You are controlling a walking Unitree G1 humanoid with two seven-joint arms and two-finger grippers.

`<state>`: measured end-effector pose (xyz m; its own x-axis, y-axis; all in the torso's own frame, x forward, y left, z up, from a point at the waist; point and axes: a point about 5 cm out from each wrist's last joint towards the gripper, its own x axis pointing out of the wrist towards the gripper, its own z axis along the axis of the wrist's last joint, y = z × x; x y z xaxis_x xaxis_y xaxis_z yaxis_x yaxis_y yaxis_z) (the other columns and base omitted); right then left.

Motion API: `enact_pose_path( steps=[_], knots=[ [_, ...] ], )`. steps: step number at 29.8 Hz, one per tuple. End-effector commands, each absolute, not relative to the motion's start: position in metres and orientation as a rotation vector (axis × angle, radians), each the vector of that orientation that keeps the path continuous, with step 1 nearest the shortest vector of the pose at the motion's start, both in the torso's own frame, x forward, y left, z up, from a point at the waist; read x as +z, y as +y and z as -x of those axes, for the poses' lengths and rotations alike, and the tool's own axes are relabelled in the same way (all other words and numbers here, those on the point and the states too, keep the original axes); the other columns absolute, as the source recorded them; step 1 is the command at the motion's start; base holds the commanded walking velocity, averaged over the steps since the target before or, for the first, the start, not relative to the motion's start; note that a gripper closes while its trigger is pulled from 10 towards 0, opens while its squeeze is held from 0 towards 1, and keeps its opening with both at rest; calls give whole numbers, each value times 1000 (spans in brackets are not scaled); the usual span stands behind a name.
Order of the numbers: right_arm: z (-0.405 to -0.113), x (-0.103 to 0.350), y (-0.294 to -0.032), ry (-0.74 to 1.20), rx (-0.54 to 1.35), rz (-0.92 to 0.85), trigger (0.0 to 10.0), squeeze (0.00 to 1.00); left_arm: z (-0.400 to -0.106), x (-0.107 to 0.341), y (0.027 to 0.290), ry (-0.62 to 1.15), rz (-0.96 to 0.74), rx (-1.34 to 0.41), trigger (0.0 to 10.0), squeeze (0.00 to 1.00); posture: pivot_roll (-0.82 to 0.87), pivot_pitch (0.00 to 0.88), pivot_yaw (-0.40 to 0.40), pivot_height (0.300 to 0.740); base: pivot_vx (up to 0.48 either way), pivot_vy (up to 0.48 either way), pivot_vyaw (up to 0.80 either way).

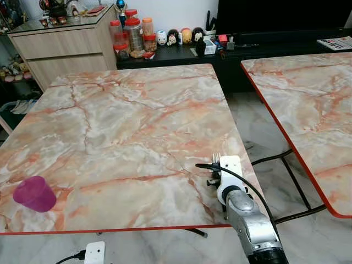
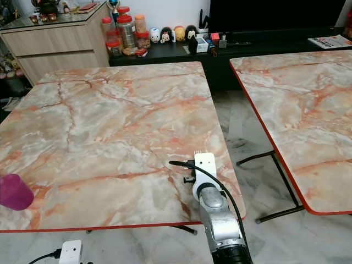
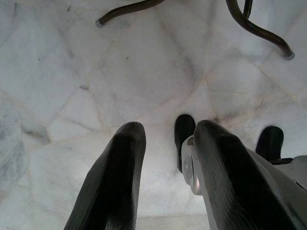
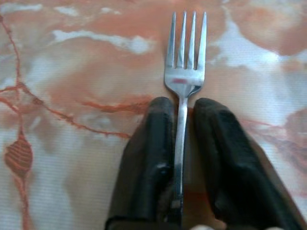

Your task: Setting the table

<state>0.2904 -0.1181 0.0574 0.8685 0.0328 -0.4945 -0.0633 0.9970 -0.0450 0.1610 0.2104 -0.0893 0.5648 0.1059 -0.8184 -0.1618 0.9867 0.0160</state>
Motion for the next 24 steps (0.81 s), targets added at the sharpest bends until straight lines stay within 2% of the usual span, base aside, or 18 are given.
enact_pose_path(
  steps=[1,15,18,21,22,24],
  knots=[
    [-286,47,-113,583,77,43,0,0,-156,-92,211,981,77,171,10000,0,19,22,56,740,0,0,0],
    [-289,50,-111,556,85,48,0,0,-155,-92,211,982,76,173,10000,0,21,16,56,740,0,0,0],
    [-291,54,-110,516,86,54,0,0,-156,-92,211,981,75,172,10000,0,21,15,56,740,0,0,0],
    [-303,79,-107,324,91,22,0,0,-157,-91,211,977,75,174,10000,0,23,15,57,740,0,0,0],
    [-306,87,-106,268,99,35,10000,0,-157,-91,211,976,75,175,10000,0,23,14,58,740,0,0,0],
    [-310,96,-105,219,105,35,10000,0,-157,-91,211,976,75,174,10000,0,23,12,59,740,0,0,0]
  ],
)
